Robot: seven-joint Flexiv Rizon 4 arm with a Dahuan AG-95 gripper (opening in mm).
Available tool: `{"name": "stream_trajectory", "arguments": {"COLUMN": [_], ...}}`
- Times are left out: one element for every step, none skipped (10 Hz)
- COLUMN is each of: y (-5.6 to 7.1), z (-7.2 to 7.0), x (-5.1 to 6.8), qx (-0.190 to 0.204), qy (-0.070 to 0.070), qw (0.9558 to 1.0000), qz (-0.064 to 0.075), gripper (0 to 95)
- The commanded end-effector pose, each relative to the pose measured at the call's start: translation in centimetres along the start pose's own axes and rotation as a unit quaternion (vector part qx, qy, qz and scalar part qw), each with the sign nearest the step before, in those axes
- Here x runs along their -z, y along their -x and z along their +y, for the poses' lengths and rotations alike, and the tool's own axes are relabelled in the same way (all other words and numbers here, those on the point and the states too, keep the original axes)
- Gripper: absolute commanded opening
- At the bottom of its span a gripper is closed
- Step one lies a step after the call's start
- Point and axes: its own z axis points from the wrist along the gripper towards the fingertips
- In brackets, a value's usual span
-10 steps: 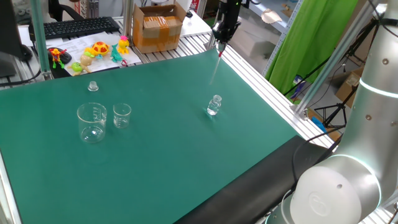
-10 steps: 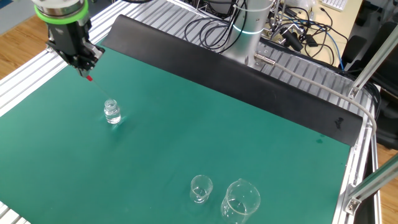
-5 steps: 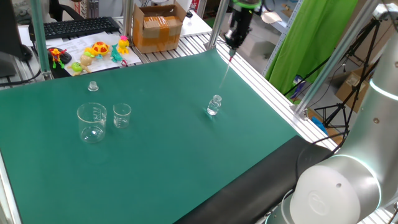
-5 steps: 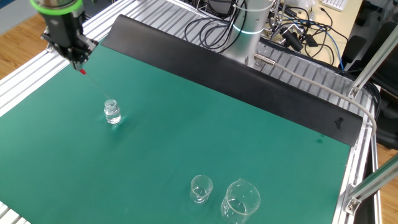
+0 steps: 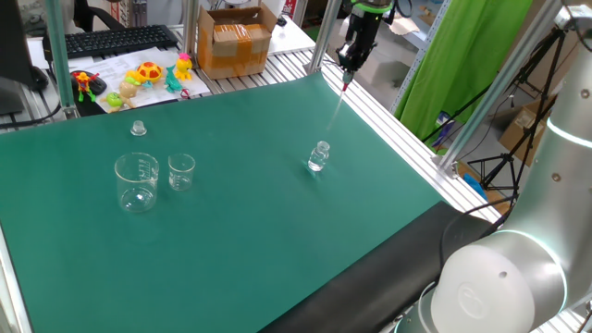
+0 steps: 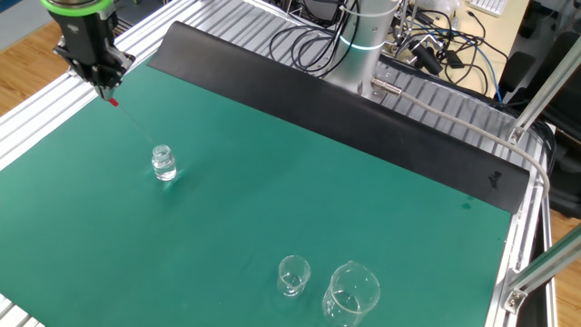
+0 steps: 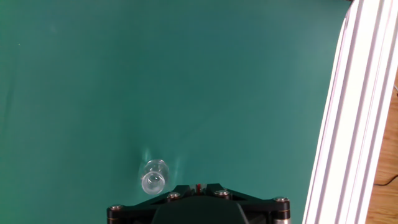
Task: Transfer liquid using a dropper
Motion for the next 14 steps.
{"name": "stream_trajectory", "arguments": {"y": [-0.1, -0.1, -0.1, -0.1, -0.1, -0.1, 0.0, 0.0, 0.1, 0.0, -0.1, -0.4, -0.7, -1.6], "z": [0.2, 0.2, 0.3, 0.3, 0.3, 0.5, 0.6, 0.9, 1.0, 1.4, 1.8, 2.2, 2.6, 3.4], "x": [-0.2, -0.4, -0.5, -0.6, -0.7, -0.8, -1.0, -1.2, -1.3, -1.7, -2.1, -2.4, -2.7, -3.2], "qx": [0.000, 0.000, 0.000, 0.000, 0.000, -0.001, -0.002, -0.003, -0.003, -0.005, -0.008, -0.011, -0.012, -0.018], "qy": [-0.001, -0.001, -0.001, -0.002, -0.003, -0.003, -0.004, -0.003, -0.003, -0.003, -0.004, -0.004, -0.004, -0.005], "qw": [1.0000, 1.0000, 1.0000, 0.9999, 0.9999, 0.9998, 0.9997, 0.9996, 0.9996, 0.9995, 0.9993, 0.9992, 0.9991, 0.9988], "qz": [-0.004, -0.006, -0.008, -0.011, -0.016, -0.019, -0.024, -0.027, -0.029, -0.032, -0.036, -0.038, -0.040, -0.046], "gripper": [0.0, 0.0, 0.0, 0.0, 0.0, 0.0, 0.0, 0.0, 0.0, 0.0, 0.0, 0.0, 0.0, 0.0]}}
